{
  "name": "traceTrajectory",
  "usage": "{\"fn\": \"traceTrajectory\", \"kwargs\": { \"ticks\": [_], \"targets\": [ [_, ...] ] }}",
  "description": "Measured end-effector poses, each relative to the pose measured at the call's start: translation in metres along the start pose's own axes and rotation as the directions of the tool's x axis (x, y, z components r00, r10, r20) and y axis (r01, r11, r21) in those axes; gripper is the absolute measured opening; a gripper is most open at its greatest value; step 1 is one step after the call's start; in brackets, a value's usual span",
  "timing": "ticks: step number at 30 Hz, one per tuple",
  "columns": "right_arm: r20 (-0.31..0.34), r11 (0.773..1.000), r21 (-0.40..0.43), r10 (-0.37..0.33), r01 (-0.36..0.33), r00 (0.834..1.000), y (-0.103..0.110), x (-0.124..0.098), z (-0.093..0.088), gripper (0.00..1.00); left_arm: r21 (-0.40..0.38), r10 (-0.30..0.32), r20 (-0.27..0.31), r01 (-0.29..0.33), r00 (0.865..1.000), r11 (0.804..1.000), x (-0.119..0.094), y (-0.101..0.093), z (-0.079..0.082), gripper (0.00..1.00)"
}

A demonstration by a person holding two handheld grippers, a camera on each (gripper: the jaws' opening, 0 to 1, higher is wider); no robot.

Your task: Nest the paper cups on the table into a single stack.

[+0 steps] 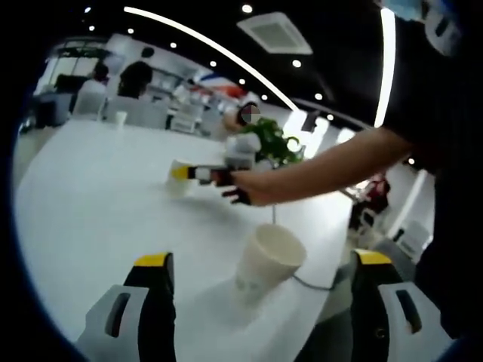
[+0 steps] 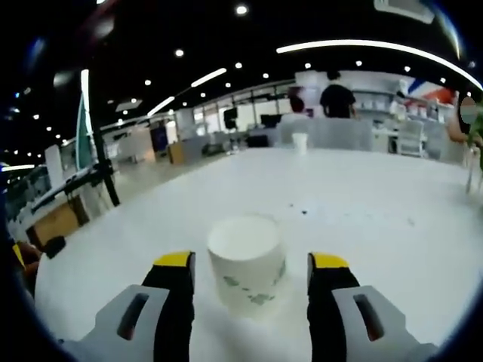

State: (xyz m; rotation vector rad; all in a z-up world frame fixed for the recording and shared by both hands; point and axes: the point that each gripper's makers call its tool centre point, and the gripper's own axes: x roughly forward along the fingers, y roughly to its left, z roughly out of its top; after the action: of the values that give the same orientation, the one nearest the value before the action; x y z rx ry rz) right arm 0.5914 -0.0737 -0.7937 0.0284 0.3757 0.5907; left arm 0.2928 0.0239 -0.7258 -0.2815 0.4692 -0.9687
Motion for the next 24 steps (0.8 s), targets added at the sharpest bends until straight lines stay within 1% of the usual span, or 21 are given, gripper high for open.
{"fn": "traceTrajectory", "kwargs": {
  "ticks": [2, 3, 8, 10, 17, 22, 24],
  "targets": [
    [-0.002, 1.0, -0.019, 0.001, -0.001, 1.0, 0.0019, 0.0006, 0.0014, 0.54, 0.006, 0.004, 0.006, -0.004, 1.0, 1.0, -0.0018, 0.0009, 0.0008, 0.95],
    [-0.002, 1.0, -0.015, 0.003, -0.003, 1.0, 0.002, 0.0004, 0.0017, 0.53, 0.005, 0.006, 0.006, -0.006, 1.0, 1.0, -0.0021, 0.001, 0.0006, 0.95],
    [-0.006, 1.0, 0.009, 0.012, -0.012, 1.0, 0.0007, 0.0035, 0.0021, 0.38, 0.002, 0.012, 0.01, -0.012, 1.0, 1.0, -0.0036, 0.0023, 0.0007, 0.95],
    [0.002, 1.0, 0.013, 0.013, -0.013, 1.0, 0.0005, 0.0048, 0.0029, 0.38, -0.002, 0.014, 0.008, -0.014, 1.0, 1.0, -0.004, 0.0029, -0.0005, 0.95],
    [0.0, 1.0, 0.027, 0.013, -0.013, 1.0, -0.0005, 0.0048, 0.0036, 0.37, -0.011, 0.02, 0.006, -0.019, 1.0, 1.0, -0.0066, 0.004, -0.005, 0.95],
    [0.004, 0.999, 0.044, 0.014, -0.014, 1.0, -0.0011, 0.0032, 0.0039, 0.36, -0.017, 0.024, 0.01, -0.024, 1.0, 1.0, -0.0076, 0.0047, -0.005, 0.95],
    [0.001, 0.998, 0.053, 0.016, -0.016, 1.0, -0.0008, 0.0021, 0.0044, 0.35, -0.006, 0.028, 0.016, -0.028, 0.999, 1.0, -0.0074, 0.0051, -0.0032, 0.94]
  ]
}}
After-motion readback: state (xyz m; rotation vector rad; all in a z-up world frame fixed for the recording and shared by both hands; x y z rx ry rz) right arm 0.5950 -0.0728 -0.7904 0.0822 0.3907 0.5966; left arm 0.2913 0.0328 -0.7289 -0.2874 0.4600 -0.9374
